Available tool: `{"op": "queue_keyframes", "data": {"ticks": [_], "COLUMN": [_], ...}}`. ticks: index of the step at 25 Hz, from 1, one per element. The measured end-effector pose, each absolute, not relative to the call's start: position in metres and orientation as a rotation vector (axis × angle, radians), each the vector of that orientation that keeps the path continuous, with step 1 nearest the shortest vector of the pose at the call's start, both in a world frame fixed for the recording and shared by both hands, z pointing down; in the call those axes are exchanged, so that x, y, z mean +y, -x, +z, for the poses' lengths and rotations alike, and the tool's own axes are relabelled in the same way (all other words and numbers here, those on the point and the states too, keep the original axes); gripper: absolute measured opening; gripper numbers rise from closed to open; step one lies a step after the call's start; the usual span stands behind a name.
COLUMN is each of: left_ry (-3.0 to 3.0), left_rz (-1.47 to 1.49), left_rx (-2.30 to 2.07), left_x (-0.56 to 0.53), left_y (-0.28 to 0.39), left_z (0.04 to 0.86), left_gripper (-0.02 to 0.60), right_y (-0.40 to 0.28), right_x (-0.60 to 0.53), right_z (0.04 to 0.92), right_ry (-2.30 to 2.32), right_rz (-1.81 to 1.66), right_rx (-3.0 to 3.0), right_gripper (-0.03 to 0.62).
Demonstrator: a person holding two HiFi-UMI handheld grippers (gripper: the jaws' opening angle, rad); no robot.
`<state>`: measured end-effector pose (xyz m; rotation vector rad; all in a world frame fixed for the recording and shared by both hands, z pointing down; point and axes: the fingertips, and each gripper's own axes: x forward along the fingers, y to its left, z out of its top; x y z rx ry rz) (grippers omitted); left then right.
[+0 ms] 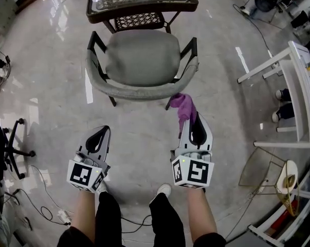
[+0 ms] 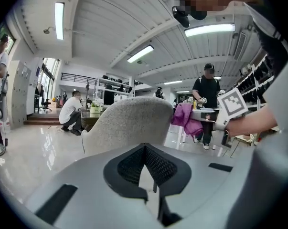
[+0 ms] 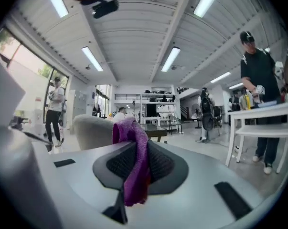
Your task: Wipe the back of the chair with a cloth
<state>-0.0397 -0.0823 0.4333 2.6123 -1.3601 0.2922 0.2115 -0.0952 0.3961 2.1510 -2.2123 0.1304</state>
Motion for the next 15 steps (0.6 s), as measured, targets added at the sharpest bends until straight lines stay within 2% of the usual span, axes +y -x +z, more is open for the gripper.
{"op": "queue_keyframes", "data": {"ticks": [6,15], "left_ry": [-2.592,-2.563], "left_rz": [0.238,0.324], "left_rx": [-1.404,-1.499], "left_x": [-0.088,-0.077], "left_y": [0.09,0.215], "left_z": [0.418,0.441], "left_gripper": [0.009,0.009], "right_y": [-0.09,0.053], "right_x": [-0.066,-0.122], "right_z": [0.402,0.454], "right_ry": [-1.878,-1.809], "right_rz": [0.11,0.215], "right_rx": [-2.363,-2.449], "right_gripper": [0.072,0.072]}}
